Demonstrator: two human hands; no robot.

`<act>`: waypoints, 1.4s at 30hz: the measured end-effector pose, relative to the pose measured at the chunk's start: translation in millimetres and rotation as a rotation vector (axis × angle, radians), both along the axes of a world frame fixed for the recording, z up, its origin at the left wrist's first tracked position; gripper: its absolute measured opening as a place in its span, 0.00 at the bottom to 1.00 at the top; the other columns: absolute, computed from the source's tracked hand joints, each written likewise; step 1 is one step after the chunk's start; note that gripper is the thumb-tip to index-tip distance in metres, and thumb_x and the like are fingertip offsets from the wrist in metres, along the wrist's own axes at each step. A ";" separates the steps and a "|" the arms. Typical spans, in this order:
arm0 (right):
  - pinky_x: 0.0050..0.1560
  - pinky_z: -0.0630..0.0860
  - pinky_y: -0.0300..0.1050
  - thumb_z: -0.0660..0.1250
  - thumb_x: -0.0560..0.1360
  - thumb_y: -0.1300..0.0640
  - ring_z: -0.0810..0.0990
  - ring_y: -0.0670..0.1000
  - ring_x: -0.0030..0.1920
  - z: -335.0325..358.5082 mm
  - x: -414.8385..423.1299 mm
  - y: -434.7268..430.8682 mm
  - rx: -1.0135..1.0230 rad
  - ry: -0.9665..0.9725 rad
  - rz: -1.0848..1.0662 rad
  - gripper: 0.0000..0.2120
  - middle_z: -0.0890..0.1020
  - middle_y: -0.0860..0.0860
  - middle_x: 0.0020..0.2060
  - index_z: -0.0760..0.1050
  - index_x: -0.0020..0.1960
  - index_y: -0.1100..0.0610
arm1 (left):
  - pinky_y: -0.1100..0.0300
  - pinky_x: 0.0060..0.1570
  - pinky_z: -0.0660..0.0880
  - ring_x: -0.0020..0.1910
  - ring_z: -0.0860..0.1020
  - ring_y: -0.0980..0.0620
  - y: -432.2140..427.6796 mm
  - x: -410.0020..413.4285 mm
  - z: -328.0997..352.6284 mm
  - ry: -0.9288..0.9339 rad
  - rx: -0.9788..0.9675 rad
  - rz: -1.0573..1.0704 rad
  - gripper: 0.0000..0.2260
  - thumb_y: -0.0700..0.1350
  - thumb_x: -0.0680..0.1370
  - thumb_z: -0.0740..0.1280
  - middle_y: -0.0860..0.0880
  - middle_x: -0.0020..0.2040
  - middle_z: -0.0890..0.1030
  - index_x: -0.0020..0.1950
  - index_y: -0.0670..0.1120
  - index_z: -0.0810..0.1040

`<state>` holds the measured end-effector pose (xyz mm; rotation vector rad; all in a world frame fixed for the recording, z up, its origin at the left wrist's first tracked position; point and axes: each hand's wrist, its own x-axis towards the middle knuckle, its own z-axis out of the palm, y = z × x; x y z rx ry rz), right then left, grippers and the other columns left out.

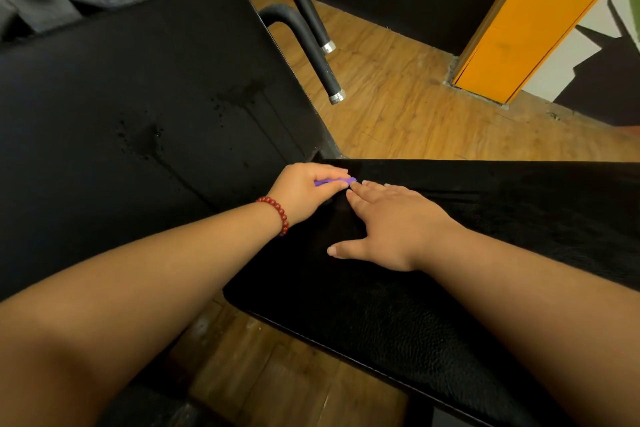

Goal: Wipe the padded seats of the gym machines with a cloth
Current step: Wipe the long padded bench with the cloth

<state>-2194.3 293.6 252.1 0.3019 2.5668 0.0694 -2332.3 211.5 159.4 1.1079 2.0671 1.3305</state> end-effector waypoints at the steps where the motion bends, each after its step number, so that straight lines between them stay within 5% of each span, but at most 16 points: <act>1: 0.77 0.45 0.48 0.52 0.73 0.27 0.45 0.50 0.78 -0.1 -0.3 0.1 0.003 -0.004 0.002 0.47 0.46 0.51 0.79 0.44 0.79 0.55 | 0.72 0.61 0.68 0.56 0.74 0.66 -3.3 0.7 -2.9 0.023 0.005 -0.005 0.11 0.45 0.78 0.68 0.60 0.56 0.78 0.60 0.51 0.82; 4: 0.77 0.45 0.48 0.52 0.73 0.26 0.45 0.50 0.78 -1.8 0.0 0.6 0.009 0.001 0.003 0.47 0.46 0.52 0.79 0.44 0.79 0.55 | 0.77 0.59 0.66 0.55 0.74 0.68 2.6 -3.0 -3.7 0.034 0.016 0.017 0.10 0.45 0.78 0.69 0.57 0.58 0.80 0.58 0.51 0.83; 11: 0.77 0.45 0.47 0.54 0.72 0.26 0.44 0.50 0.78 -2.5 0.2 3.2 -0.008 0.012 -0.012 0.48 0.44 0.51 0.79 0.43 0.79 0.55 | 0.61 0.58 0.72 0.53 0.77 0.58 37.3 -13.8 12.6 -0.062 -0.076 0.107 0.08 0.48 0.78 0.68 0.54 0.54 0.82 0.55 0.52 0.84; 23: 0.77 0.51 0.50 0.56 0.74 0.30 0.50 0.51 0.78 4.5 5.5 -3.5 0.034 0.099 -0.039 0.44 0.52 0.52 0.79 0.48 0.79 0.55 | 0.65 0.63 0.71 0.58 0.76 0.62 -22.7 15.9 -1.2 0.048 -0.041 0.047 0.13 0.45 0.78 0.68 0.56 0.59 0.80 0.62 0.49 0.80; 28: 0.77 0.48 0.49 0.56 0.74 0.29 0.45 0.51 0.78 17.1 7.9 7.9 0.086 0.045 -0.137 0.47 0.45 0.52 0.79 0.45 0.79 0.56 | 0.58 0.64 0.72 0.57 0.76 0.61 2.8 10.7 10.8 0.031 -0.052 0.090 0.10 0.46 0.79 0.67 0.54 0.60 0.81 0.60 0.50 0.82; 34: 0.76 0.44 0.47 0.50 0.74 0.28 0.42 0.50 0.78 29.3 29.5 22.7 0.128 -0.004 -0.161 0.46 0.42 0.52 0.79 0.41 0.79 0.57 | 0.63 0.58 0.71 0.54 0.77 0.57 42.7 1.1 18.6 0.021 -0.091 0.148 0.10 0.49 0.80 0.66 0.52 0.58 0.81 0.58 0.50 0.83; 38: 0.77 0.43 0.47 0.48 0.75 0.28 0.41 0.50 0.78 23.8 30.2 23.0 0.146 -0.007 -0.127 0.46 0.42 0.53 0.79 0.41 0.79 0.57 | 0.67 0.51 0.77 0.48 0.78 0.66 19.4 17.1 15.9 -0.108 0.016 0.066 0.08 0.49 0.77 0.69 0.59 0.53 0.81 0.56 0.53 0.83; 42: 0.77 0.43 0.48 0.47 0.75 0.28 0.41 0.51 0.78 21.7 28.9 26.0 0.135 0.000 -0.123 0.45 0.42 0.53 0.79 0.41 0.79 0.57 | 0.72 0.51 0.75 0.54 0.75 0.70 -0.9 28.1 9.2 0.045 0.056 -0.059 0.09 0.46 0.78 0.68 0.63 0.53 0.78 0.57 0.52 0.83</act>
